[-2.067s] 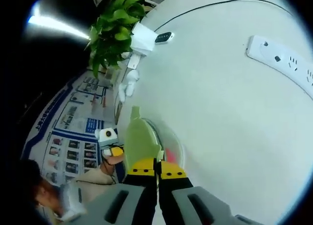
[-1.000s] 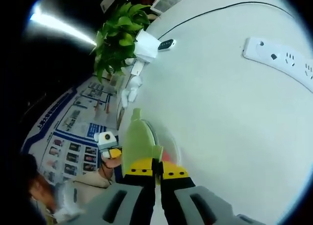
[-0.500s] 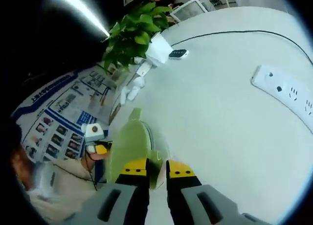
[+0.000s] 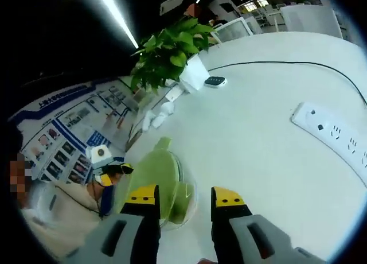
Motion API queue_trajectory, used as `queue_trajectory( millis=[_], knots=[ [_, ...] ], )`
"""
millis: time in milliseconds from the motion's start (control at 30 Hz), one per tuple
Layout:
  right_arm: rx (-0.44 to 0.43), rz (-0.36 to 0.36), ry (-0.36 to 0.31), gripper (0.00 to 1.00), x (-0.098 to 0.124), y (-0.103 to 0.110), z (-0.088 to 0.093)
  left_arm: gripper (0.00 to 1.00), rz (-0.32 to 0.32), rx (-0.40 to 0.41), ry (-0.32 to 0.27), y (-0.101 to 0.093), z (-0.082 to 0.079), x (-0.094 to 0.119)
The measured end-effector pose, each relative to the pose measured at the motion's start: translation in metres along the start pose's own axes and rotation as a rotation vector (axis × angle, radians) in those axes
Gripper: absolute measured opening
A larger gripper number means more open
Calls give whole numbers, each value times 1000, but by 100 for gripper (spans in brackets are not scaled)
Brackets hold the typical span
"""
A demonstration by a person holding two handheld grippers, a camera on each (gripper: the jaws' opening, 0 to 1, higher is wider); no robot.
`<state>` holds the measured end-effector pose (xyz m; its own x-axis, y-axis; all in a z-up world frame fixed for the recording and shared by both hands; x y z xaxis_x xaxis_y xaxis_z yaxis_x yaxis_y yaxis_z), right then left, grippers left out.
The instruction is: Pick up the tomato from the tabletop place it into the food storage container close the lid and lock the latches
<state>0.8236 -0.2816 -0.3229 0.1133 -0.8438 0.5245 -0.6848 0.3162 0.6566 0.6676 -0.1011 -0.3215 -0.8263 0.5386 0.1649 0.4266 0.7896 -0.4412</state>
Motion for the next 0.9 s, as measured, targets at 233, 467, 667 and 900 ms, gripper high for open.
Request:
queue_trajectory(
  millis=[233, 467, 667, 900],
  knots=[
    [18, -8, -23, 30, 10, -4, -12, 46, 27, -57, -17, -6, -9, 0],
    [32, -21, -33, 35, 21, -17, -24, 51, 48, -136, -27, -12, -12, 2],
    [68, -32, -51, 39, 29, -16, -30, 57, 59, -325, 43, -22, -14, -3],
    [168, -44, -62, 41, 38, -3, -27, 59, 58, -455, 110, -37, -21, -21]
  ],
)
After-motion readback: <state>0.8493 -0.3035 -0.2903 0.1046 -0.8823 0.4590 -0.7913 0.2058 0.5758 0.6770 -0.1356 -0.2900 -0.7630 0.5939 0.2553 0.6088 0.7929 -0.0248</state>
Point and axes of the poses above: the point that each gripper's makers call its tool centre point, and the gripper's own axes: x roughly backward along the fingers, y roughly to its left, z roughly out of its underside, the point moved 4 cm from there along x, roughly backward along the fingers, and after that the axes turned 6 degrees about -x, right-handed, at the moved point
